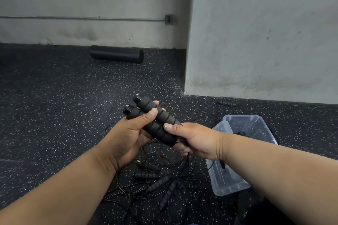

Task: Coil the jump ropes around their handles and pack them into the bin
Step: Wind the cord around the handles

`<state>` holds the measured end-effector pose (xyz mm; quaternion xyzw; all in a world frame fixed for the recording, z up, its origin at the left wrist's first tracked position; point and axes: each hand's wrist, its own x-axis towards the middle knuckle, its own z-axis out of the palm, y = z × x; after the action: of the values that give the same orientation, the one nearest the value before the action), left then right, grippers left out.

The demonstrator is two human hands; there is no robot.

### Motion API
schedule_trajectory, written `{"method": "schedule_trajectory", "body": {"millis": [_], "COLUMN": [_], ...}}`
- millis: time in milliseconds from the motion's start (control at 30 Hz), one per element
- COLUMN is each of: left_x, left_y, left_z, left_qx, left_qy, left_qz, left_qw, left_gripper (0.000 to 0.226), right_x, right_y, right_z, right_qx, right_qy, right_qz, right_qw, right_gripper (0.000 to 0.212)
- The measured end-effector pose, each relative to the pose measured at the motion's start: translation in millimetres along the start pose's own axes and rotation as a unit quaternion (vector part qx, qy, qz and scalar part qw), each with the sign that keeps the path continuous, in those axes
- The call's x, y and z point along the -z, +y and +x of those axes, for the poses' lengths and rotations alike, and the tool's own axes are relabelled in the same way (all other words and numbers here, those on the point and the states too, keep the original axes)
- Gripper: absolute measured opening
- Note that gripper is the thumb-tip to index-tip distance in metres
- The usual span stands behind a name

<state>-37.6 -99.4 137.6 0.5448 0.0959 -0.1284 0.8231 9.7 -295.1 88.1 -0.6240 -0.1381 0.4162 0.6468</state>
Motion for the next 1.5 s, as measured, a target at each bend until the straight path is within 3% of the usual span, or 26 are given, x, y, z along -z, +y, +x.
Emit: {"method": "schedule_trajectory", "body": {"millis": [133,167,200,233,267,300,333,367,400,533,600,700,833,933,1100,1267,1500], "left_x": [22,28,31,31,30,25,20,16,15,22,20,15,9,5,-2,-1,3], "left_y": [24,30,34,34,29,20,9,-2,-14,-29,-25,-21,-17,-17,-16,-16,-17], "left_z": [1,-1,-2,-5,-8,-10,-11,-9,-5,14,14,10,7,6,3,1,0], "left_qx": [-0.030,-0.059,-0.096,-0.132,-0.168,-0.201,-0.225,-0.239,-0.242,-0.232,-0.230,-0.214,-0.223,-0.209,-0.140,-0.099,-0.072], "left_qy": [0.027,0.041,0.047,0.044,0.034,0.017,0.003,-0.005,-0.006,0.036,0.065,0.087,0.130,0.148,0.150,0.122,0.095], "left_qz": [0.131,0.208,0.329,0.484,0.632,0.739,0.798,0.828,0.840,0.813,0.806,0.785,0.755,0.735,0.705,0.648,0.638], "left_qw": [0.991,0.976,0.938,0.864,0.756,0.643,0.558,0.507,0.486,0.533,0.542,0.576,0.602,0.628,0.679,0.745,0.761], "left_gripper": [0.070,0.081,0.092,0.105,0.117,0.124,0.128,0.127,0.123,0.049,0.029,0.032,0.034,0.038,0.042,0.037,0.029], "right_x": [10,12,13,14,13,11,7,4,1,-5,1,14,27,29,31,23,9], "right_y": [-17,-21,-23,-24,-25,-26,-26,-24,-23,-24,-30,-42,-51,-54,-52,-46,-47], "right_z": [-5,-7,-9,-10,-11,-11,-10,-9,-7,-9,-10,-16,-25,-26,-22,-20,-18], "right_qx": [0.018,0.019,0.019,0.017,0.015,0.009,0.002,-0.009,-0.016,-0.032,-0.030,-0.001,0.050,0.069,0.078,0.085,0.080], "right_qy": [0.134,0.144,0.147,0.147,0.147,0.148,0.146,0.138,0.127,0.117,0.135,0.128,0.099,0.096,0.131,0.114,0.090], "right_qz": [-0.116,-0.155,-0.190,-0.215,-0.234,-0.255,-0.274,-0.290,-0.302,-0.314,-0.304,-0.265,-0.271,-0.244,-0.250,-0.198,-0.246], "right_qw": [0.984,0.977,0.971,0.965,0.961,0.955,0.951,0.947,0.945,0.942,0.943,0.956,0.956,0.962,0.956,0.970,0.962], "right_gripper": [0.038,0.039,0.039,0.039,0.039,0.039,0.039,0.041,0.043,0.036,0.035,0.042,0.018,0.020,0.030,0.021,0.021]}}
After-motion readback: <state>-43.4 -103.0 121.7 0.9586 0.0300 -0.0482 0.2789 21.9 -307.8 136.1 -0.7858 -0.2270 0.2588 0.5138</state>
